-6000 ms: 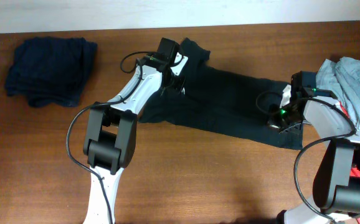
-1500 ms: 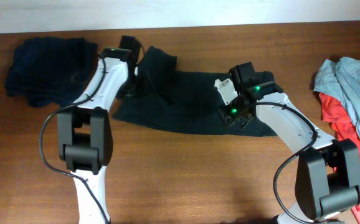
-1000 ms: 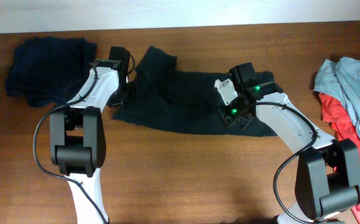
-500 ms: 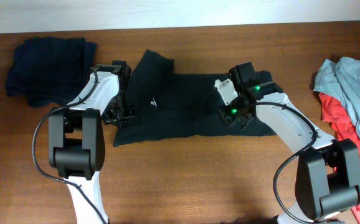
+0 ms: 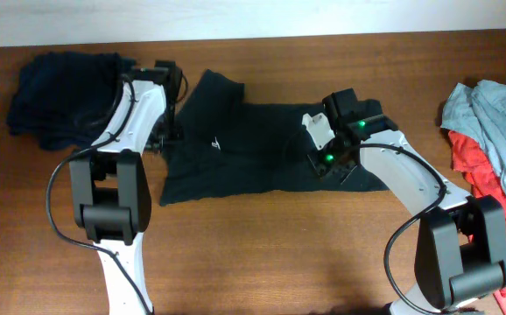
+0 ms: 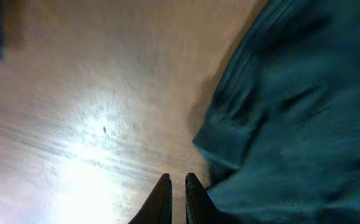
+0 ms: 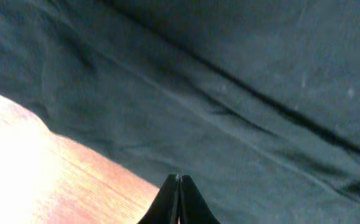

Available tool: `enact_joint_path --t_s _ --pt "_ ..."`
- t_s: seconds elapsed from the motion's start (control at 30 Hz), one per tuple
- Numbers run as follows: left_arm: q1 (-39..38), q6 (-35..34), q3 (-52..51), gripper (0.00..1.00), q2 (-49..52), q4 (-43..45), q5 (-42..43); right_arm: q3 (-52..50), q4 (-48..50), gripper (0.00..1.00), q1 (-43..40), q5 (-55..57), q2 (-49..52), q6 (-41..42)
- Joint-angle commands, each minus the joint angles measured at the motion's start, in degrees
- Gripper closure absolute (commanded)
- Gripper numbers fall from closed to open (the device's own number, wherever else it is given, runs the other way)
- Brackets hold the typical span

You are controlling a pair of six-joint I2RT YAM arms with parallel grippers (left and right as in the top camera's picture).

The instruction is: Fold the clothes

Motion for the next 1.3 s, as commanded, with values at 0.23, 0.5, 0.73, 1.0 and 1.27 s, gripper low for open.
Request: enact_joint_path --t_s 0.23,0.5,0.73,1.0,1.27 --pt "-0.3 2.3 2.1 0.94 -0.2 5.2 15.5 0.6 -3.0 0.96 -0.7 -2.1 1.7 1.5" --pt "-0.3 2.3 2.1 0.88 -0.2 5.2 17.6 0.6 -1.7 0.96 -0.7 -6.6 7.8 -0.7" --pt "-0.3 2.2 2.1 0.49 -0.2 4.9 17.6 0.7 1.1 0.96 -0.8 -5.2 8.7 -1.2" --pt "-0.2 2.2 2.1 0.06 -0.2 4.9 17.6 0.7 2.4 0.96 -0.8 -2.0 8.7 -2.1" --pt "-0.2 2.2 2.1 0.01 -0.2 4.9 17.6 0.6 3.5 0.96 -0.8 -0.5 9.0 -2.1"
